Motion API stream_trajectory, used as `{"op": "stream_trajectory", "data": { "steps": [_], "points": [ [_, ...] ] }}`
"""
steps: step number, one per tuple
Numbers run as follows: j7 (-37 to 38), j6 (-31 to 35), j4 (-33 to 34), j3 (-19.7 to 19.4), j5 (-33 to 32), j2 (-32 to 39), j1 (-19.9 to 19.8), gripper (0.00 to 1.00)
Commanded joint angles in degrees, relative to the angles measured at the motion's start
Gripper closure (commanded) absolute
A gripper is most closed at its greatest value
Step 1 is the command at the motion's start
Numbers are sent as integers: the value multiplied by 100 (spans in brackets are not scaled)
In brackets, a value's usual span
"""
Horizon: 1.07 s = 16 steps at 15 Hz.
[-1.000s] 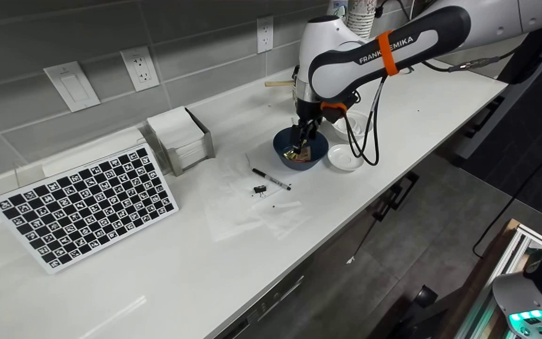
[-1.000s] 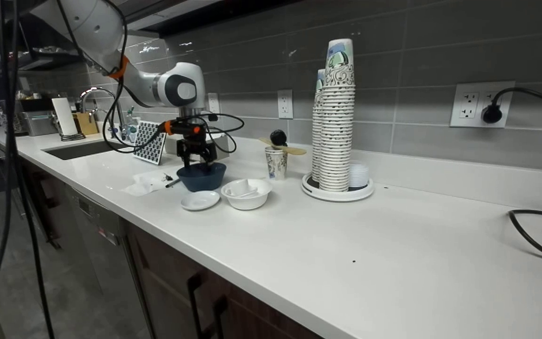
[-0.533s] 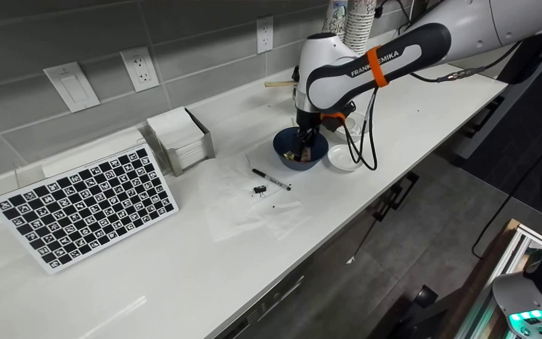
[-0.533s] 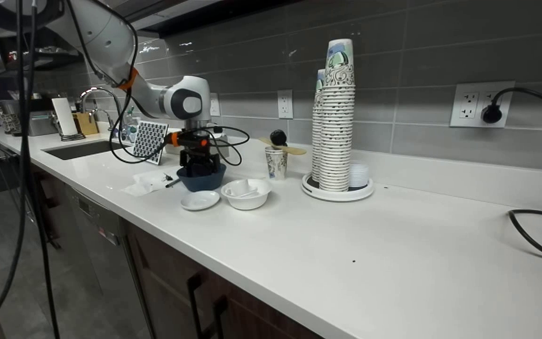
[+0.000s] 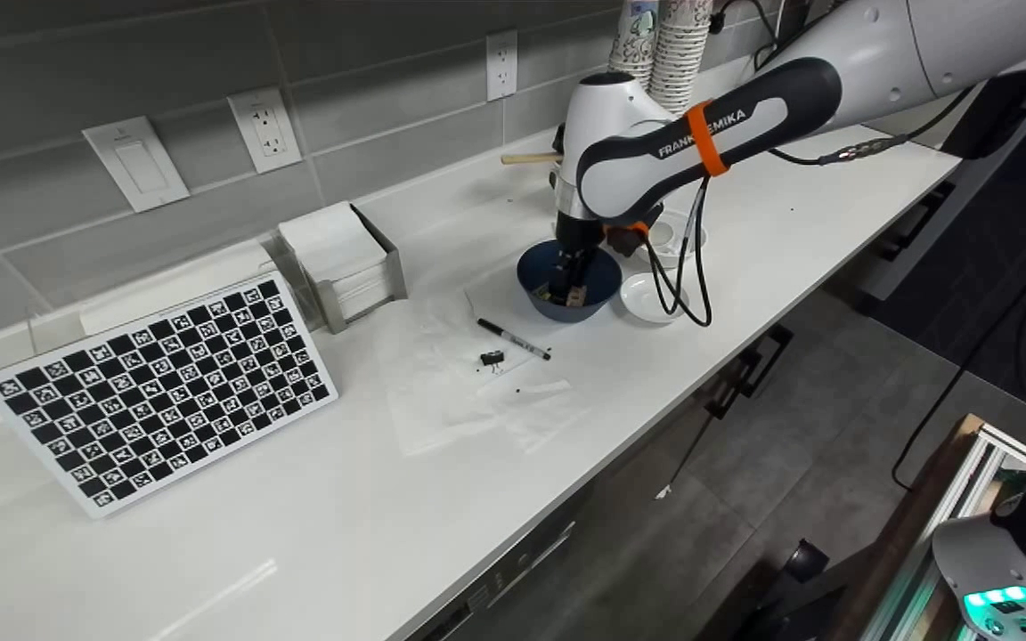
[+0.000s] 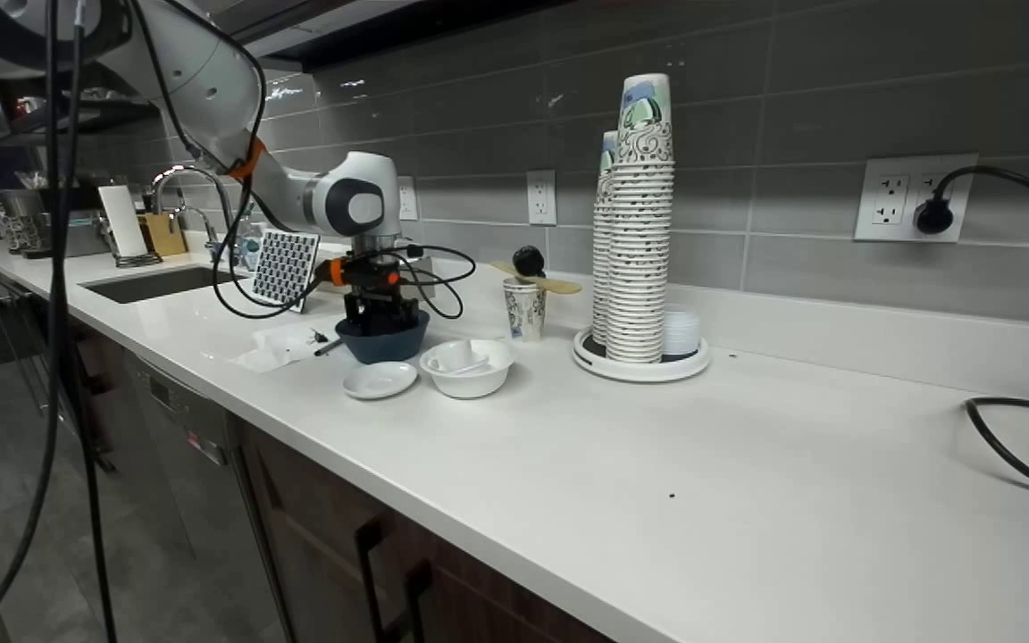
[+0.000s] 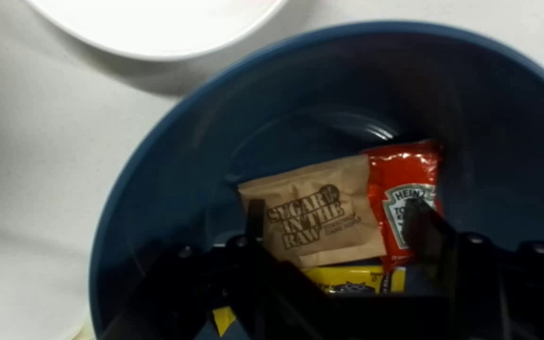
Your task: Move one sachet from the bowl to the plate
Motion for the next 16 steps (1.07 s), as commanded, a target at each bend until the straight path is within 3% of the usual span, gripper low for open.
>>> {"op": "stream_trajectory", "data": {
  "steps": [1, 7, 9, 16],
  "points": [
    [-16, -30, 75, -47, -135, 157, 61, 54],
    [78, -135, 65, -41, -100, 31, 81, 96],
    [39, -259, 60, -29, -90, -56, 63, 100],
    [-279, -734, -10, 54, 45, -501, -76, 98]
  ]
}}
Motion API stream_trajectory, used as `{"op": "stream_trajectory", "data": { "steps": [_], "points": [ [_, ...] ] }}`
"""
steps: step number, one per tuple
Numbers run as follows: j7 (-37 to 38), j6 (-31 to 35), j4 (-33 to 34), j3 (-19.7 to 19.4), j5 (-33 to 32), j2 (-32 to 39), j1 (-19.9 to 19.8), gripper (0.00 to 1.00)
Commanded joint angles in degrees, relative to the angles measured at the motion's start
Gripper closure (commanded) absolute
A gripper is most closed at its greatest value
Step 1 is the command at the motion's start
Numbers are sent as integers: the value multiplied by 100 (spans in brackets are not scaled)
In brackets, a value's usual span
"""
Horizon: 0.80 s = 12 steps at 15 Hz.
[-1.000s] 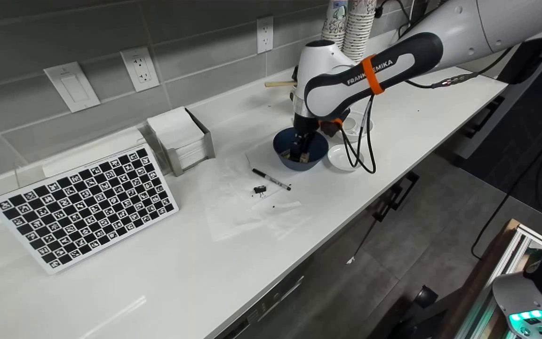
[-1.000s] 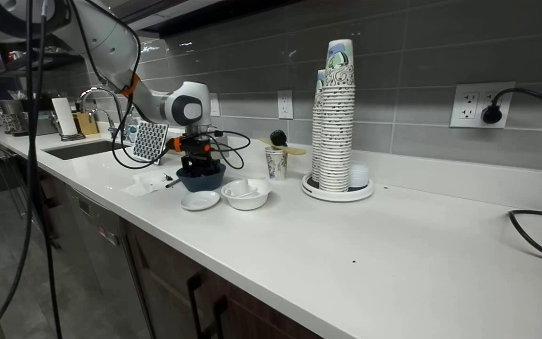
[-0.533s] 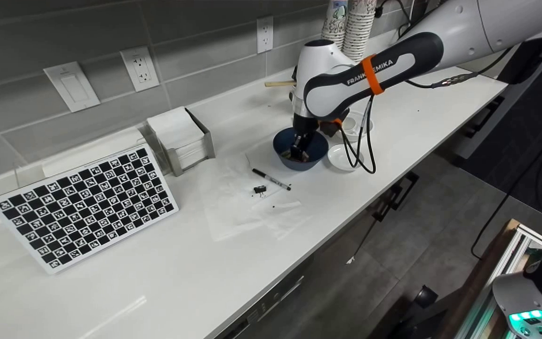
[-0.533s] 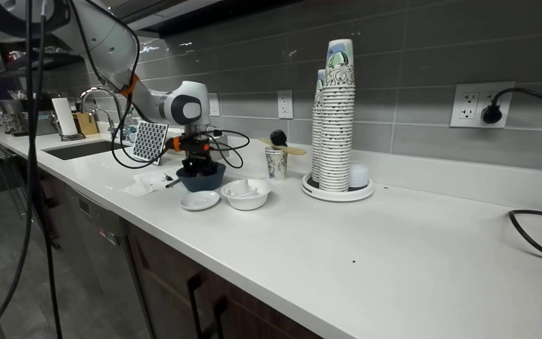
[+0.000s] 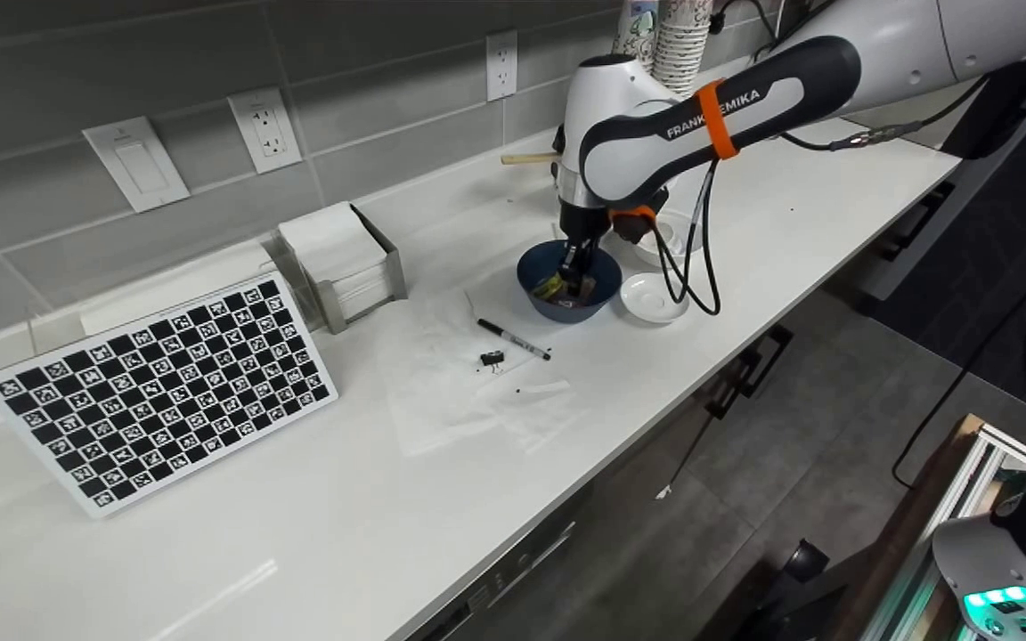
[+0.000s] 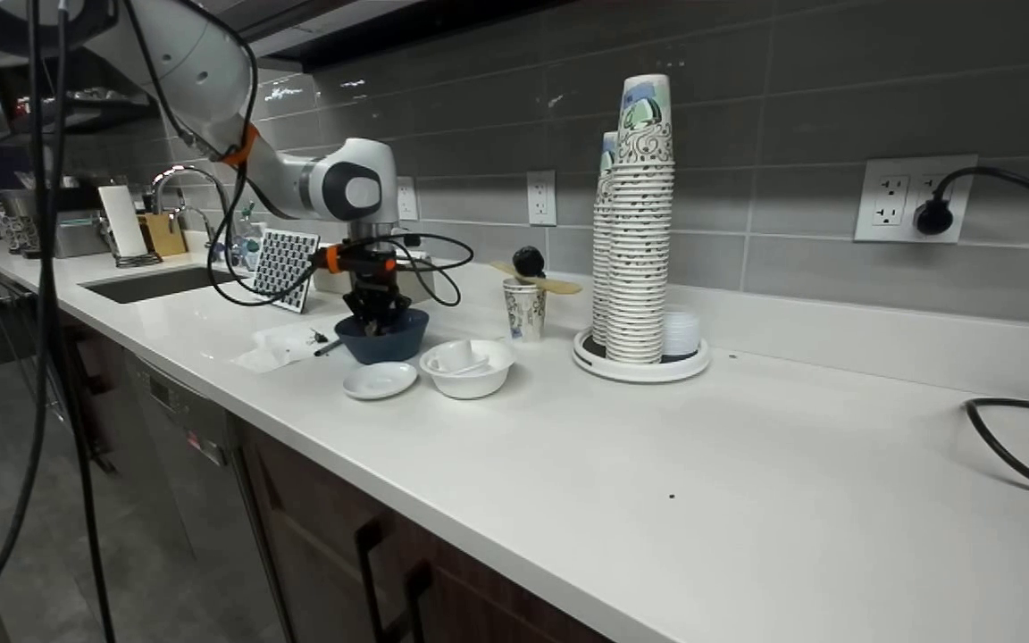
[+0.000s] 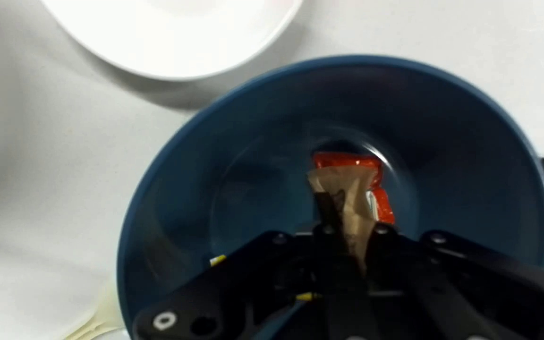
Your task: Move one sachet from the bowl to the plate
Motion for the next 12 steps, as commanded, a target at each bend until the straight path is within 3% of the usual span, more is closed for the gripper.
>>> {"op": "stream_trajectory", "data": {
  "steps": [1, 9, 12],
  "points": [
    [-275, -332, -55, 65, 93, -352, -104, 98],
    [-172, -420, -98, -90, 228, -937, -269, 98],
    [-171, -843, -254, -154, 550, -1233, -491, 98]
  ]
}}
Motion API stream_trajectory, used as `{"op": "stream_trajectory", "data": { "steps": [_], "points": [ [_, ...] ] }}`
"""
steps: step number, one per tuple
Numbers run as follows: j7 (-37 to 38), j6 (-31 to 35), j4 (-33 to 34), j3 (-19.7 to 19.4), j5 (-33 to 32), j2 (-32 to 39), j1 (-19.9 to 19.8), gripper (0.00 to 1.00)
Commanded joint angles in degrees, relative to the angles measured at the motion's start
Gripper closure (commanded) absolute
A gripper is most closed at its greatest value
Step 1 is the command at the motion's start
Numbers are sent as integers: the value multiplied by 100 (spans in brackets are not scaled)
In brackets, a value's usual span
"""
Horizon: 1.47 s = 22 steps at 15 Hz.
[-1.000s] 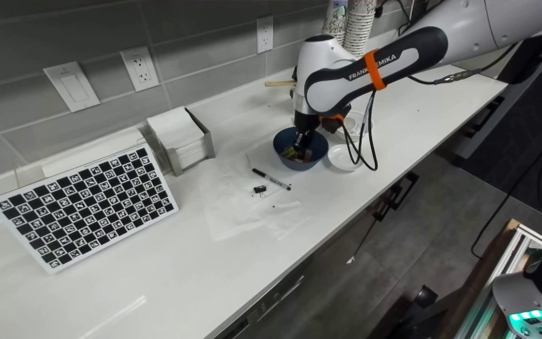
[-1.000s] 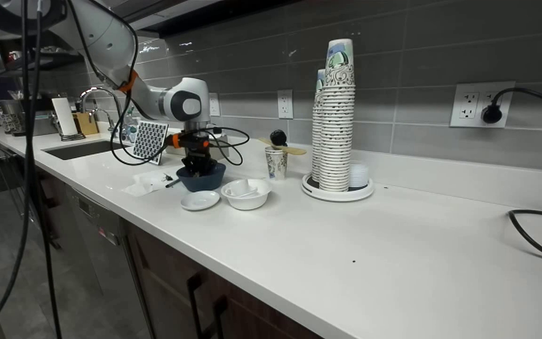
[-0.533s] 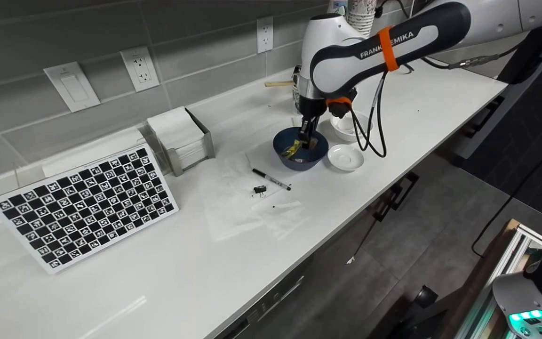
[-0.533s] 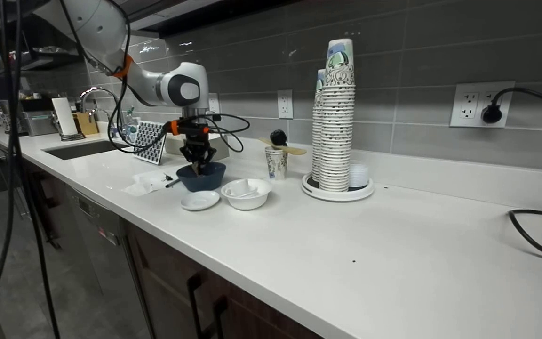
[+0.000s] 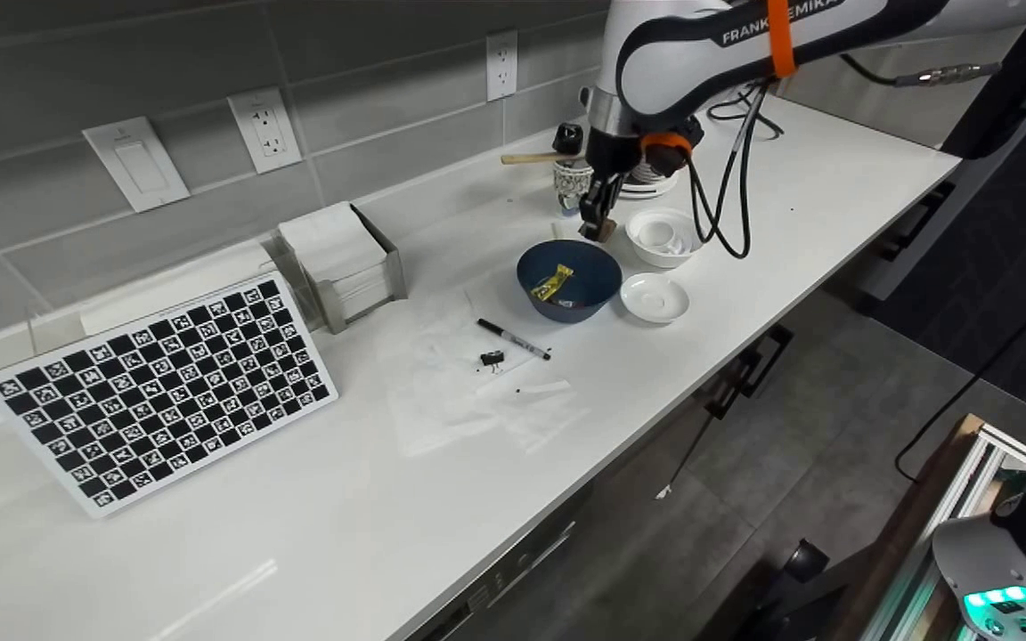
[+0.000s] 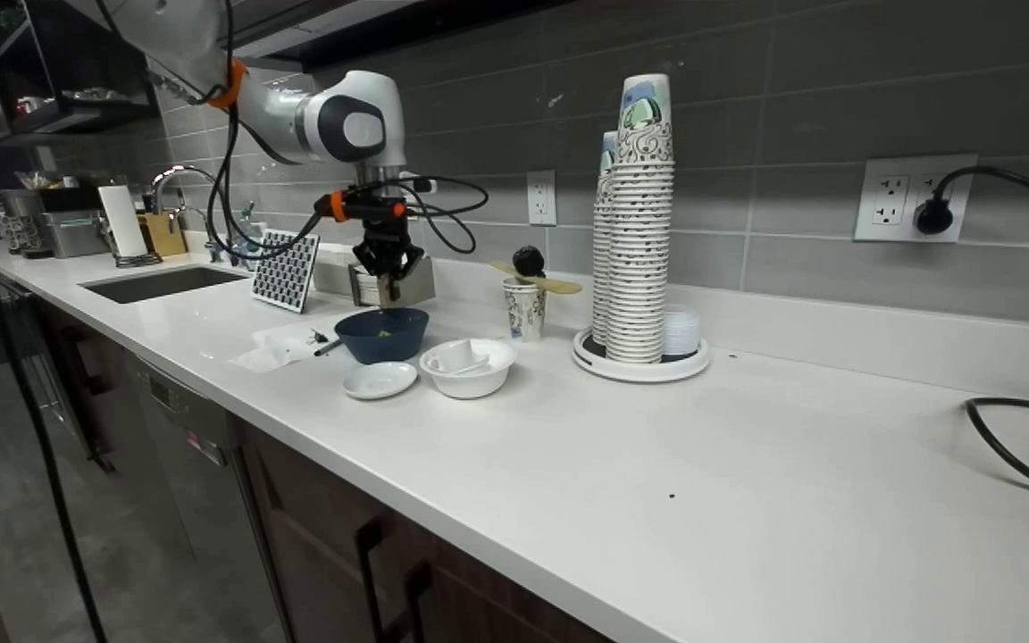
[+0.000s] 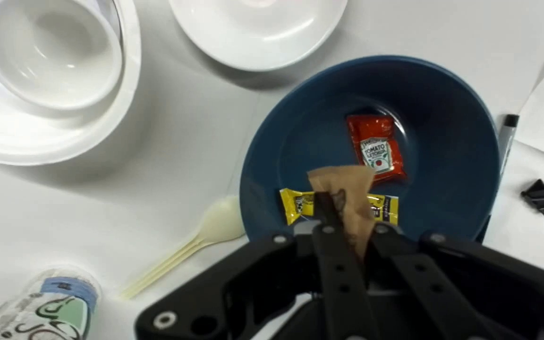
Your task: Move one sachet from the bowl to the plate
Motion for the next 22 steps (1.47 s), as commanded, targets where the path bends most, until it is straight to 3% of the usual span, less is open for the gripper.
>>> {"op": "stream_trajectory", "data": {
  "steps": [1, 4, 8, 15, 17, 22],
  "points": [
    [54, -565, -320, -84, 442, -457, -248, 98],
    [311, -1129, -612, -268, 439, -660, -332, 98],
    [406, -1329, -1016, -319, 592, -734, -331, 98],
    [948, -226, -1570, -369, 402, -764, -159, 98],
    [1089, -186, -1627, -383, 351, -749, -142, 66],
    [1281, -244, -1647, -430, 142, -794, -119, 32]
  ]
}}
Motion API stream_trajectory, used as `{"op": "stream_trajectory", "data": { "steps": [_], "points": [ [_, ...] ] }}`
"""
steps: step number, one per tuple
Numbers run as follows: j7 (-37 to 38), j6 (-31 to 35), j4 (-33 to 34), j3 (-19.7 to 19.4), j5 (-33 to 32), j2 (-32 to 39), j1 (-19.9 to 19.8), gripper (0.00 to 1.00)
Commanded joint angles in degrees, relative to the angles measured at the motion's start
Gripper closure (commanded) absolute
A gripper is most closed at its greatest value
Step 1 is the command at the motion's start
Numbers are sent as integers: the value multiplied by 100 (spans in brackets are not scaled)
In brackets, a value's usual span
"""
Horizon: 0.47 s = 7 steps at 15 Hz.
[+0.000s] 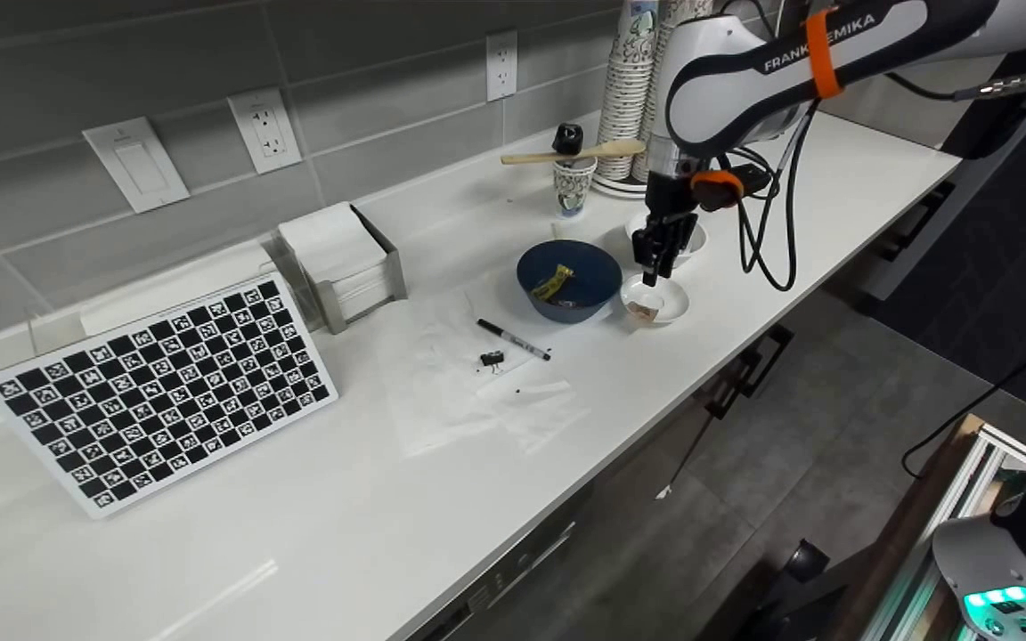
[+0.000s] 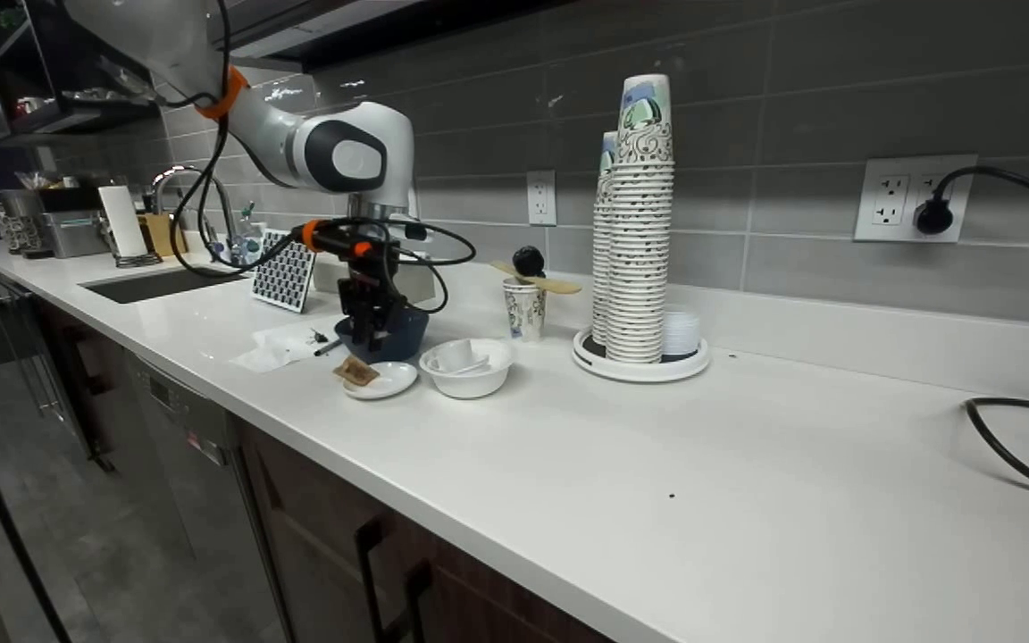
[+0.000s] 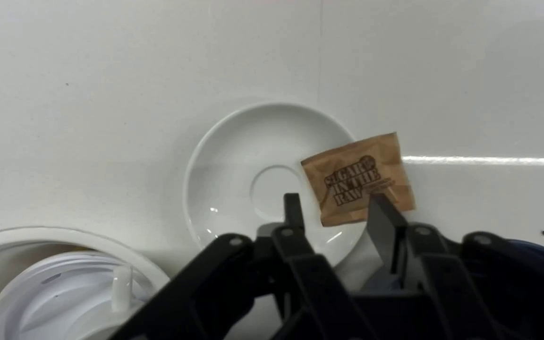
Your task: Move one sachet from the bowl to the plate
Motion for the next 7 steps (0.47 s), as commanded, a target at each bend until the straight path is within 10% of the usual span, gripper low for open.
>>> {"op": "stream_trajectory", "data": {
  "steps": [1, 5, 6, 7],
  "points": [
    [187, -3, -195, -125, -318, -306, 66, 26],
    [-807, 138, -599, -146, 313, -985, -295, 0],
    [-287, -12, -124, -175, -7, -429, -116, 16],
    [-496, -11, -205, -191, 91, -593, -180, 10]
  ]
}}
